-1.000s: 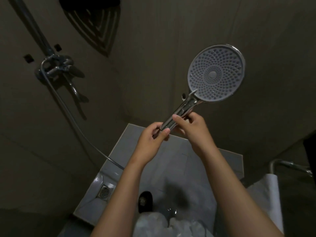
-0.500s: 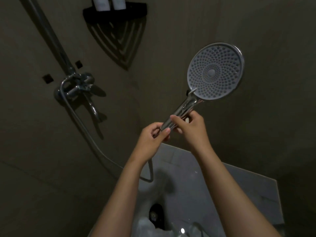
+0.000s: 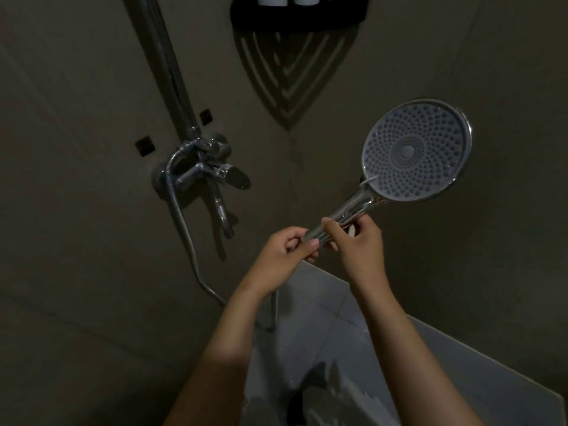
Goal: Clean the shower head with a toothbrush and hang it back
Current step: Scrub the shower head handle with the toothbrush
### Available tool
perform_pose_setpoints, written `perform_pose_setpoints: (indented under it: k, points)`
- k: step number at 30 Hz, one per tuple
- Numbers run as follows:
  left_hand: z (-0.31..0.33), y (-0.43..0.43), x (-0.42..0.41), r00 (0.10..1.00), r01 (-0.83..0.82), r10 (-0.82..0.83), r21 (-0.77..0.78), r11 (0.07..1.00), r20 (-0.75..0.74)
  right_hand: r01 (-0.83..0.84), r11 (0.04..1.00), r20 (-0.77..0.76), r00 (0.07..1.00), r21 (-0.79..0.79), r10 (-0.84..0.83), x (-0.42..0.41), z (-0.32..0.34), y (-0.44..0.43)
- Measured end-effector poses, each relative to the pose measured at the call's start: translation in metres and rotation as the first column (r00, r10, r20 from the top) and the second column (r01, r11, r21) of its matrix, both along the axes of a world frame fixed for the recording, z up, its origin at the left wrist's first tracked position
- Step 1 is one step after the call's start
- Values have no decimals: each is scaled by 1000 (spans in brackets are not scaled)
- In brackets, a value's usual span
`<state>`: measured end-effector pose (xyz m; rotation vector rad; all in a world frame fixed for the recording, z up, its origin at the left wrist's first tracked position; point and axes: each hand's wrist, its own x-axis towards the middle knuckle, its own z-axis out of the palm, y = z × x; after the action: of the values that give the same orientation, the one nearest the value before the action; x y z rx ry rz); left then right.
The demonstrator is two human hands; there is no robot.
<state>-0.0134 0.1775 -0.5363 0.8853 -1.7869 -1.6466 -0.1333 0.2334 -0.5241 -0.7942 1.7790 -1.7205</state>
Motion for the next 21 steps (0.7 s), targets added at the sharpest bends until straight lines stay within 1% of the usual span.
perform_pose_setpoints:
  k: [10,11,13,15,17,19,21]
  points:
    - [-4,-52,10,989,-131,129,29,991,65,-123,992,43,992,20,122,7,-1,-63]
    - [-2,-57,8,986,-156,153,32,987,63,-140,990,34,990,19,139,5,2,-70]
    - [4,-68,4,959,-283,281,62,957,49,-175,985,10,985,5,175,1,8,-84]
    - [15,-80,3,882,-461,471,186,868,-13,-203,979,-15,979,-13,203,-4,15,-98]
    - [29,-99,9,767,-567,632,342,750,-114,-236,972,-24,972,-16,235,-10,22,-111]
    - [45,-122,18,646,-601,741,478,641,-181,-280,960,-8,960,-9,280,-17,29,-122]
    - [57,-143,25,552,-544,806,640,542,-214,-318,948,15,948,-10,318,-22,35,-131]
